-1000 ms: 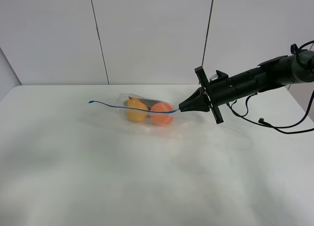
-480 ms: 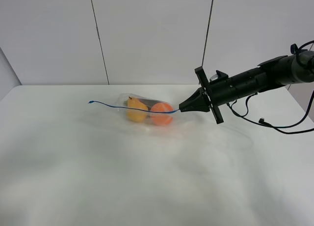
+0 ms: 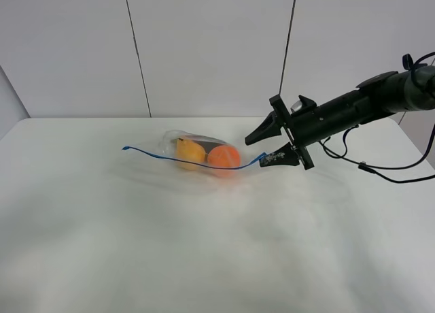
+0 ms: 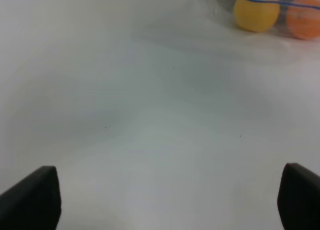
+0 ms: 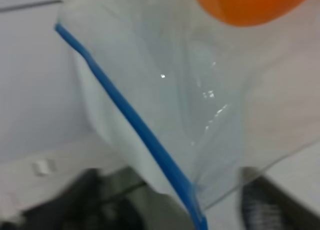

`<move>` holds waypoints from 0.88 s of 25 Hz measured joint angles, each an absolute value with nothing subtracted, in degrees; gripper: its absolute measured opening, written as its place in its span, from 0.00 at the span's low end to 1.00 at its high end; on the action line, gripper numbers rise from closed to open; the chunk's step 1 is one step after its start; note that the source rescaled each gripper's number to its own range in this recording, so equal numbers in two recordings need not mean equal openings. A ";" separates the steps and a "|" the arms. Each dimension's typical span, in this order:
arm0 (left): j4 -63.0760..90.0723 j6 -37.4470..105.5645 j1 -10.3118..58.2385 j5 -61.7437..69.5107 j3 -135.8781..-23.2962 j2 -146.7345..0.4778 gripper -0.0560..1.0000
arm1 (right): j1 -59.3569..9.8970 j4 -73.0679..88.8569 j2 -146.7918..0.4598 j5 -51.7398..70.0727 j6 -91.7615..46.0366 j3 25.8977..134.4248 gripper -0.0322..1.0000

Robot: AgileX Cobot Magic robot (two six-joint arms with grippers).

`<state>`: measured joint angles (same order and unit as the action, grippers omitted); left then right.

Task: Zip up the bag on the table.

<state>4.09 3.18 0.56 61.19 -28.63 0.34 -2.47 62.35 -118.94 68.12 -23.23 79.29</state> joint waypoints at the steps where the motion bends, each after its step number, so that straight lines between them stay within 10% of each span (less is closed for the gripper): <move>1: 4.09 3.18 0.56 61.19 -28.63 0.34 1.00 | -2.47 59.41 -118.94 68.48 -22.40 81.10 0.85; 12: 4.09 3.06 0.56 61.19 -28.63 0.34 1.00 | -3.12 7.54 -118.94 69.33 -3.16 100.65 0.91; 22: 4.09 3.06 0.56 61.19 -28.63 0.34 1.00 | -0.59 3.22 -118.66 69.51 -1.24 100.48 0.91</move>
